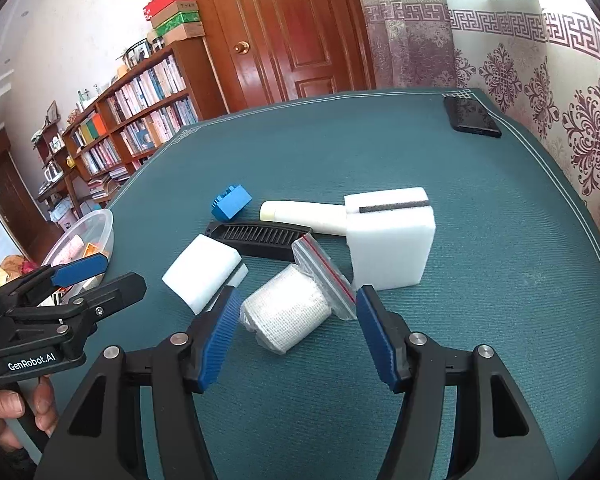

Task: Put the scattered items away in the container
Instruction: 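Grasp the bagged white roll with the right tool, then grasp the white sponge block with the left tool while the right tool holds the bagged roll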

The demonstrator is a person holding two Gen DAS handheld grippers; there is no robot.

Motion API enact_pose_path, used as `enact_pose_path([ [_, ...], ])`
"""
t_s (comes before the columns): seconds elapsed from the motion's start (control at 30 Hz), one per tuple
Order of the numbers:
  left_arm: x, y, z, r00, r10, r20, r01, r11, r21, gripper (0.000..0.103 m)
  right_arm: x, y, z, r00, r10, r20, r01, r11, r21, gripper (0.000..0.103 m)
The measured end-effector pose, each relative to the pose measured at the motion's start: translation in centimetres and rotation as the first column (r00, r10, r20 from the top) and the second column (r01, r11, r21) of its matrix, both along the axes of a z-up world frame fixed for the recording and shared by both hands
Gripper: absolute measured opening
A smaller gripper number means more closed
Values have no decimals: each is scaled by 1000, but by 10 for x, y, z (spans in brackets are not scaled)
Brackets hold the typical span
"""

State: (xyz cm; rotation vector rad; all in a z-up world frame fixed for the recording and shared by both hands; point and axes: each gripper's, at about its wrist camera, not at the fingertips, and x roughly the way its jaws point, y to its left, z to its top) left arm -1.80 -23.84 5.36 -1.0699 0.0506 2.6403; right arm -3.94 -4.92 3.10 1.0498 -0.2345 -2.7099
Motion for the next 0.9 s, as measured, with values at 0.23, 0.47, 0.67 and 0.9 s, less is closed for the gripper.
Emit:
enact_pose_path([
  [0.23, -5, 4, -1, 1000, 3, 4, -3, 1000, -5, 84, -9, -7, -7, 999, 38, 20, -38, 999, 13, 64],
  [0.47, -11, 13, -5, 1000, -16, 9, 16, 1000, -9, 84, -12, -5, -12, 998, 46, 40, -45, 999, -4, 64],
  [0.67, -16, 21, -15, 999, -27, 27, 27, 999, -17, 84, -12, -5, -15, 998, 47, 47, -47, 999, 8, 60],
  [0.9, -18, 28, -19, 999, -37, 36, 38, 999, -25, 84, -11, -3, -15, 998, 39, 44, -39, 999, -7, 54],
])
